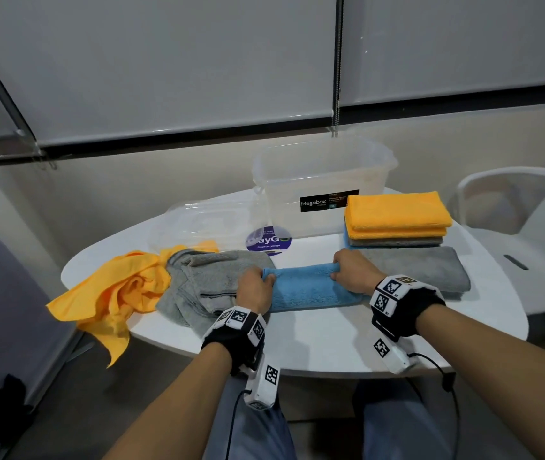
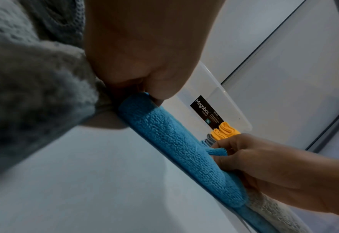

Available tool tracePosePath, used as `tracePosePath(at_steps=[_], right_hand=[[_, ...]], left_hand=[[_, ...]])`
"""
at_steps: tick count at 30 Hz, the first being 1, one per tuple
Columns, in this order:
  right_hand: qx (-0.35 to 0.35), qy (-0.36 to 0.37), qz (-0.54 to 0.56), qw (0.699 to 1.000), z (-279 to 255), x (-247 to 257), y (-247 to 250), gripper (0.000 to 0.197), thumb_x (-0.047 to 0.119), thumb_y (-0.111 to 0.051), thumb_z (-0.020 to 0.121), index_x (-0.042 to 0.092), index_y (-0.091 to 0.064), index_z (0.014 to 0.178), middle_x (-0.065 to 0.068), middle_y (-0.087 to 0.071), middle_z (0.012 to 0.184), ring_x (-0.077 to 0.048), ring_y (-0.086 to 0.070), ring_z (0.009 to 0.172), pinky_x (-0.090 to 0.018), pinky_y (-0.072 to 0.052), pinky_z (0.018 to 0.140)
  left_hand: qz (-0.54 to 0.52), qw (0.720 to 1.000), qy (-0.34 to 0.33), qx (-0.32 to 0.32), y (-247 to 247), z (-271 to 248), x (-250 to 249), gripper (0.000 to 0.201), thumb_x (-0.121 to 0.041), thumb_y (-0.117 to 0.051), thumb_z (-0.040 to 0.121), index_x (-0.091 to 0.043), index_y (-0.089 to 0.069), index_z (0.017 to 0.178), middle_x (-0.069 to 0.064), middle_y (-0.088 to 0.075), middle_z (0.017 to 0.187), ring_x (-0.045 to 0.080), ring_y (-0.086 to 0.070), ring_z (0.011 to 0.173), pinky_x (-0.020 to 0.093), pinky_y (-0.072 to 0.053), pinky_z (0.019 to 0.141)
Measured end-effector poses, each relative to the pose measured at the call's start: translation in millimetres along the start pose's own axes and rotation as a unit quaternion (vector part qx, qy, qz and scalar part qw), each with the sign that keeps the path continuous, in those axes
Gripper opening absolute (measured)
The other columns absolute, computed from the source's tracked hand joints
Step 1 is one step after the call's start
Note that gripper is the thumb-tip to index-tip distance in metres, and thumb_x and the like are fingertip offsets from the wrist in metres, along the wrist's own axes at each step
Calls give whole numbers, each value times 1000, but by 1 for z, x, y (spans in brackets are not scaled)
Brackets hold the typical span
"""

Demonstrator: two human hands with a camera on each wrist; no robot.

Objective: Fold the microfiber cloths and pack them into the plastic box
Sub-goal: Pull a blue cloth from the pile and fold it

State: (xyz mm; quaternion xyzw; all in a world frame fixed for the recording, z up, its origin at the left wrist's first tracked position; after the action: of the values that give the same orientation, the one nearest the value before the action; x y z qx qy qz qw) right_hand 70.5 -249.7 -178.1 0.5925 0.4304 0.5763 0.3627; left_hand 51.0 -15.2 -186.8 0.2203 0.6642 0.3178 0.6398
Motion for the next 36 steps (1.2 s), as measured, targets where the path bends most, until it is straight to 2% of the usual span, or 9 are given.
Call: tracePosePath(at_steps=[7,11,16,19,23,28,30,33,36], right_hand=[[19,-20,-22,999,1,2,-4,13,10,-53,95,5,-48,106,-14,-53,109,-30,-56,92,-34,-42,63],[31,-36,-27,999,6,1,-5,18,8,-49,96,3,-54,113,-17,-57,116,-33,-60,100,-36,-47,76],[26,-41,-52,997,10,4,-6,5,8,-46,99,4,-46,103,-19,-55,116,-32,-54,89,-35,-43,73],[29,-45,-68,996,9,6,-4,7,9,-48,99,5,-46,104,-19,-55,118,-33,-57,95,-35,-42,74],[29,-31,-79,996,5,11,-1,18,11,-50,99,1,-51,115,-20,-54,121,-35,-61,104,-36,-46,75],[46,-41,-67,996,-5,15,-3,25,8,-47,99,-1,-49,122,-23,-46,132,-39,-49,121,-41,-45,95],[48,-42,-16,998,-10,18,3,24,10,-49,97,0,-52,119,-21,-53,126,-35,-56,114,-35,-46,81],[24,-55,115,992,-20,15,27,20,22,-58,94,6,-53,105,-14,-59,107,-26,-59,94,-29,-42,61],[-5,-57,284,957,-31,6,60,20,22,-66,91,6,-55,98,-12,-64,96,-24,-62,83,-31,-47,61]], left_hand=[[66,997,28,-13,-4,0,-3,24,-29,-51,100,-8,-52,88,10,-57,90,30,-54,82,34,-38,70],[79,996,18,-36,-1,-5,-10,20,-25,-44,101,-10,-48,88,9,-53,86,30,-51,79,35,-37,69],[95,995,-3,-40,-2,-2,-14,21,-25,-41,102,-10,-48,89,13,-58,89,30,-52,77,36,-40,68],[106,993,-2,-43,0,-5,-18,18,-23,-43,101,-9,-49,90,17,-63,96,31,-54,78,37,-41,69],[170,985,-13,-36,3,-16,-19,28,-30,-42,103,-5,-50,114,18,-59,115,38,-62,102,44,-50,83],[200,980,3,23,4,-21,-5,48,-41,-42,103,-1,-55,124,19,-57,126,37,-55,116,40,-47,94],[155,985,21,72,2,-18,-5,45,-35,-42,105,3,-60,122,23,-61,126,38,-57,117,40,-46,99],[-26,993,69,96,10,-11,-7,44,-36,-52,99,4,-66,108,24,-67,113,36,-66,100,41,-52,86],[-258,959,92,73,21,-11,-24,24,-23,-60,96,0,-62,92,21,-64,94,32,-65,79,51,-57,77]])
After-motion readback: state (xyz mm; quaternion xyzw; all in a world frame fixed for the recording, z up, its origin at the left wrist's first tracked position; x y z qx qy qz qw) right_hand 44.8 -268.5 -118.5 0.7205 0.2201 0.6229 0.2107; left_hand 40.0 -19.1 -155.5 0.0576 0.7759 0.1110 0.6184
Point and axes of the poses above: each hand's wrist, its own z-axis towards the middle knuckle, its own y-axis out of the back of the hand, x = y × z, the point moved 10 cm from there along z, towards the middle knuckle
